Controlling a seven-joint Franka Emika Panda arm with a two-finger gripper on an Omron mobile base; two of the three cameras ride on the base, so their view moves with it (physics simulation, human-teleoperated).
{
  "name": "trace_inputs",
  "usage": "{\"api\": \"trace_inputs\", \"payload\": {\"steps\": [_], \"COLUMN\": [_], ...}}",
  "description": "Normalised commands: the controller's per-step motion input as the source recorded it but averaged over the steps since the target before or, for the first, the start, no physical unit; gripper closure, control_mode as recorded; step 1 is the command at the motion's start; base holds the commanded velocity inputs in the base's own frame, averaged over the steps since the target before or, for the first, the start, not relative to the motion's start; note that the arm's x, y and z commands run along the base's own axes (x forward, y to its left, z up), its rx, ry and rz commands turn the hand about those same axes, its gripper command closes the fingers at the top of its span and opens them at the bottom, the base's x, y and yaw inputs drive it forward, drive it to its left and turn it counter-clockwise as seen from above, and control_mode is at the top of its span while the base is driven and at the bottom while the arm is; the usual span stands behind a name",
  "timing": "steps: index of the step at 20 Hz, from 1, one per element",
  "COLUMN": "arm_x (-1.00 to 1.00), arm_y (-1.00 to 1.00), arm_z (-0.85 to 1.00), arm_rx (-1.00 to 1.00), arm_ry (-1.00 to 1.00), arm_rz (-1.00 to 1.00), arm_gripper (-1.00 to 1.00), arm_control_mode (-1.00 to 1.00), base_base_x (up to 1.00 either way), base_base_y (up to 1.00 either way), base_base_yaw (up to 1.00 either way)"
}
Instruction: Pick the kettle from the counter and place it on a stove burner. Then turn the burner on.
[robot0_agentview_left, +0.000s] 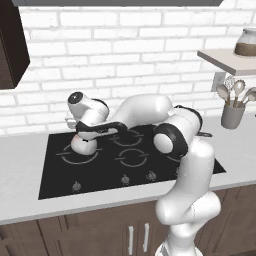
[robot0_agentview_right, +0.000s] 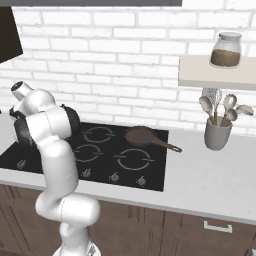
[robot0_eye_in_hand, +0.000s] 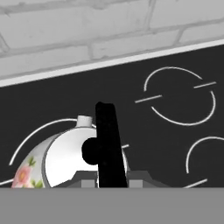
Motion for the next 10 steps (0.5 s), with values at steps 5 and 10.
{"api": "trace_inputs", "payload": {"steps": [5, 10], "arm_x": [0.23, 0.07], "arm_y": [0.13, 0.15], "arm_z": [-0.23, -0.12], "arm_rx": [-0.01, -0.04], "arm_ry": [0.05, 0.06], "arm_rz": [0.0, 0.0], "arm_gripper": [1.0, 1.0], "arm_control_mode": [-1.0, -1.0], "base_base_x": [0.0, 0.0], "base_base_y": [0.0, 0.0], "base_base_yaw": [0.0, 0.0]}}
